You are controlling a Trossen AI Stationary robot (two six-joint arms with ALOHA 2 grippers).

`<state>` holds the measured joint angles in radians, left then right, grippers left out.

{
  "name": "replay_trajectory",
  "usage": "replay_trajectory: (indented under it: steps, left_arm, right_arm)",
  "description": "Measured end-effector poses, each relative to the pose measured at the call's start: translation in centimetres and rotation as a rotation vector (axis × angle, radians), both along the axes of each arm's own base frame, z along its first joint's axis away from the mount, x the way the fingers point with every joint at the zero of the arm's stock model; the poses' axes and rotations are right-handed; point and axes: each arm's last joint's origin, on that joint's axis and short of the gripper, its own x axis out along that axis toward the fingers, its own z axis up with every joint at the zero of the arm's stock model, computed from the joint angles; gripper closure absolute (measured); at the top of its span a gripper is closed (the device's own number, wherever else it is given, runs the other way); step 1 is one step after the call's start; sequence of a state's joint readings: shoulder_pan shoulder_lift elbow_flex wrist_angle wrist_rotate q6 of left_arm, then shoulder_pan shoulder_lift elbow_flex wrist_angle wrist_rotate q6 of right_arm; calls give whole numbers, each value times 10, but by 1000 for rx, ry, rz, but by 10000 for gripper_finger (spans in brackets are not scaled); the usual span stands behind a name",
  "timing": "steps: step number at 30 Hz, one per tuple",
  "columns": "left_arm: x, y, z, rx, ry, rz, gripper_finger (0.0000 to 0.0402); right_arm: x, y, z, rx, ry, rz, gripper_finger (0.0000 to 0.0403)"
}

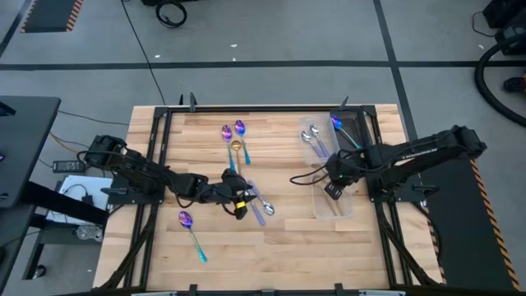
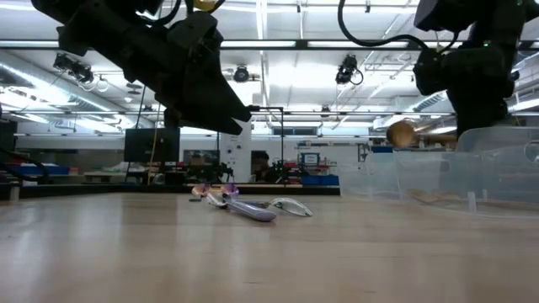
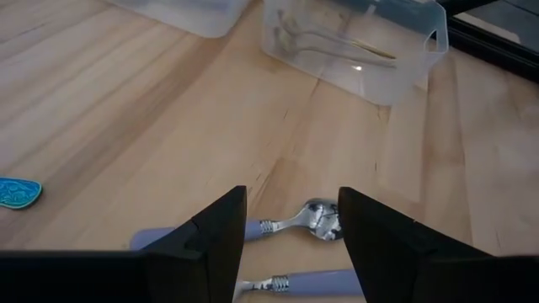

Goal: Sort silverware by color (type)
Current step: Put the gold spoon into the bottom transparent bin, then put the blue spoon into the black bin

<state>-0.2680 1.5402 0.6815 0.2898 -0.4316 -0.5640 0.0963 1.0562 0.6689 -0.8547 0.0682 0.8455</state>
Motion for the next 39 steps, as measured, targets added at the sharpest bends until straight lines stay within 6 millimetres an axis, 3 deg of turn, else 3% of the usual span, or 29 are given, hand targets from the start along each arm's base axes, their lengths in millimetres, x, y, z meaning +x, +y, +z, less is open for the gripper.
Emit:
replay_trajectory:
  steps: [14,26,39]
  left_arm:
    - [-3,-2,-4,-23,42,-5,207]
    - [-6,-3,-8,-70,81,28,207]
    - [-7,-4,-9,-151,87,47,207]
  right_arm:
    - [-2,9,-4,32,49,-94,368]
    - [-1,9,-4,44,45,-106,317]
    - [25,11,8,-35,-246,126,316]
